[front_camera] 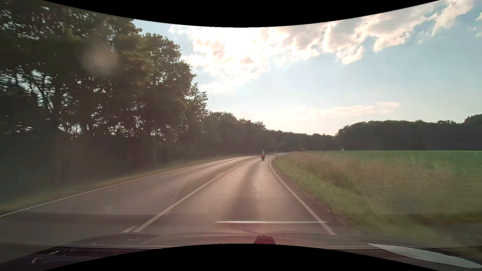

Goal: Follow the waypoints while adhering to traffic rules and regulations

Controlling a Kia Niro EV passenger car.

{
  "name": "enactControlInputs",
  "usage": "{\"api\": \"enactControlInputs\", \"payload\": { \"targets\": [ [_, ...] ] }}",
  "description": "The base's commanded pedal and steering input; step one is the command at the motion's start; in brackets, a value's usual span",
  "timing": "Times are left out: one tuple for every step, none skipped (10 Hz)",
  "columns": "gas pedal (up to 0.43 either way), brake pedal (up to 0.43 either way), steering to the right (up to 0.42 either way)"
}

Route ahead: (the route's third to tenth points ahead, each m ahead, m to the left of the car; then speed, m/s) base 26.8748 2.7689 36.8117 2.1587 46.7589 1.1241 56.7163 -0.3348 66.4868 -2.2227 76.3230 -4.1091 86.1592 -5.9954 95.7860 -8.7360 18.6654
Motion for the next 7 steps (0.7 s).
{"api": "enactControlInputs", "payload": {
  "targets": [
    [0.197, 0.000, 0.015],
    [0.197, 0.000, 0.014],
    [0.197, 0.000, 0.015],
    [0.197, 0.000, 0.015],
    [0.197, 0.000, 0.015],
    [0.197, 0.000, 0.015],
    [0.197, 0.000, 0.015]
  ]
}}
